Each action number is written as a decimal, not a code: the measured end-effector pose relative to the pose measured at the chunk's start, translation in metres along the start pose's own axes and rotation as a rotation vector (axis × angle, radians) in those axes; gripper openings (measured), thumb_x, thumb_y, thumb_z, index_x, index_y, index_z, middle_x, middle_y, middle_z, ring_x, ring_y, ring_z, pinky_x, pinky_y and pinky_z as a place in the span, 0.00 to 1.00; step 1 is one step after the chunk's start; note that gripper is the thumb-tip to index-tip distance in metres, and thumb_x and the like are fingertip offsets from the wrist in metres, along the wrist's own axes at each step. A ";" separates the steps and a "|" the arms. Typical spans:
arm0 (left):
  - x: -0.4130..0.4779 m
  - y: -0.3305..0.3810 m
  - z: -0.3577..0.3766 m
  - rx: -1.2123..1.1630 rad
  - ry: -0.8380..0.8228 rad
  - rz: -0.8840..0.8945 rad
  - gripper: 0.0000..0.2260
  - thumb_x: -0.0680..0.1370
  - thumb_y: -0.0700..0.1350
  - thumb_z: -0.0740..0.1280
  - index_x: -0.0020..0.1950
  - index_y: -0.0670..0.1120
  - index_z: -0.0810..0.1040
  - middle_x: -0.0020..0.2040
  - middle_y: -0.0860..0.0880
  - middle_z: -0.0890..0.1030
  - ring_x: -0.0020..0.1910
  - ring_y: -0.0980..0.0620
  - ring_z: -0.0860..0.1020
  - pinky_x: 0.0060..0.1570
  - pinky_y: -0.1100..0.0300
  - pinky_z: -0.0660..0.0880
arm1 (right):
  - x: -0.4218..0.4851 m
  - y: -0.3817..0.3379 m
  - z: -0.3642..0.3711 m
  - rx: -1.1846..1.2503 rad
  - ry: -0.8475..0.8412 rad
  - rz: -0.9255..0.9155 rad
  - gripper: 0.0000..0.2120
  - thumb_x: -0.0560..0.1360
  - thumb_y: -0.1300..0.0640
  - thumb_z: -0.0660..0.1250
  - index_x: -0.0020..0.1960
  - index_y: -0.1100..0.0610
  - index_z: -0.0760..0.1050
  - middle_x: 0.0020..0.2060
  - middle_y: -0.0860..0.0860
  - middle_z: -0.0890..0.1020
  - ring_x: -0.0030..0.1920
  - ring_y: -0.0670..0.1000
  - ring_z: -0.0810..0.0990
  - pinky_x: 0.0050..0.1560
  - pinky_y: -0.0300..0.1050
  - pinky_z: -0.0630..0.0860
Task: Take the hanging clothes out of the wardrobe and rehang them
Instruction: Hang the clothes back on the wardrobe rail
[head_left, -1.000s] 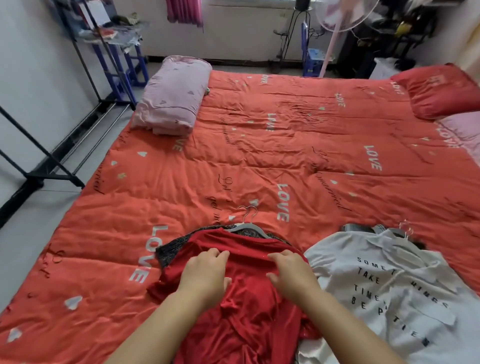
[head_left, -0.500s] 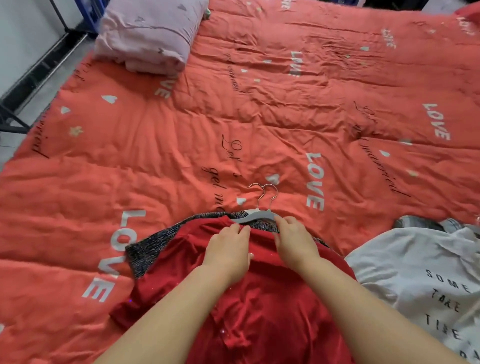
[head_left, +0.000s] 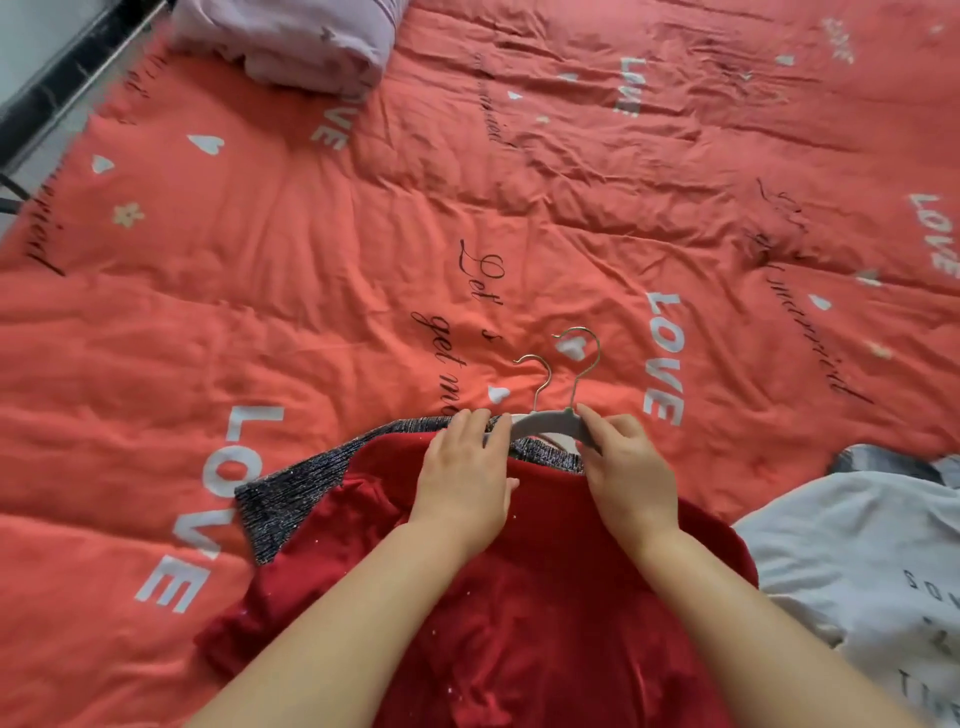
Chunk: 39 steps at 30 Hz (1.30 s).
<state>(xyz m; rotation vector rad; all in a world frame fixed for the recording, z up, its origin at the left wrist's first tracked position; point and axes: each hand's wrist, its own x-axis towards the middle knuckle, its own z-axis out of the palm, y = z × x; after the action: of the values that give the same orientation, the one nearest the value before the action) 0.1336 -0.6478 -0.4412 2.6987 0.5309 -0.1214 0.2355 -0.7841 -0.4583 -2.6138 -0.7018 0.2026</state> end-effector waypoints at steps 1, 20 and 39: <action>-0.003 0.002 -0.006 0.016 0.013 0.006 0.29 0.78 0.51 0.62 0.75 0.47 0.55 0.70 0.47 0.62 0.71 0.48 0.58 0.69 0.55 0.54 | -0.006 -0.005 -0.010 0.027 0.044 -0.049 0.20 0.72 0.61 0.68 0.64 0.52 0.75 0.47 0.52 0.77 0.45 0.56 0.79 0.37 0.51 0.76; -0.254 0.004 -0.251 -0.184 0.654 -0.012 0.22 0.73 0.50 0.59 0.68 0.57 0.66 0.41 0.54 0.77 0.36 0.52 0.78 0.37 0.57 0.75 | -0.178 -0.250 -0.220 0.277 0.213 -0.676 0.23 0.64 0.53 0.67 0.59 0.43 0.70 0.44 0.42 0.70 0.40 0.42 0.73 0.27 0.33 0.73; -0.819 -0.001 -0.398 0.505 1.197 -0.910 0.21 0.74 0.47 0.62 0.67 0.52 0.68 0.39 0.52 0.77 0.31 0.52 0.77 0.28 0.61 0.74 | -0.570 -0.580 -0.284 0.421 -0.170 -1.773 0.22 0.79 0.49 0.59 0.72 0.40 0.61 0.52 0.43 0.76 0.50 0.46 0.77 0.41 0.39 0.72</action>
<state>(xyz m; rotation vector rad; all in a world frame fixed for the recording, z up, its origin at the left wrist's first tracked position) -0.6196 -0.7767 0.0534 2.4076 2.2467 1.3225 -0.4441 -0.7220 0.0678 -0.8752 -2.2896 -0.0084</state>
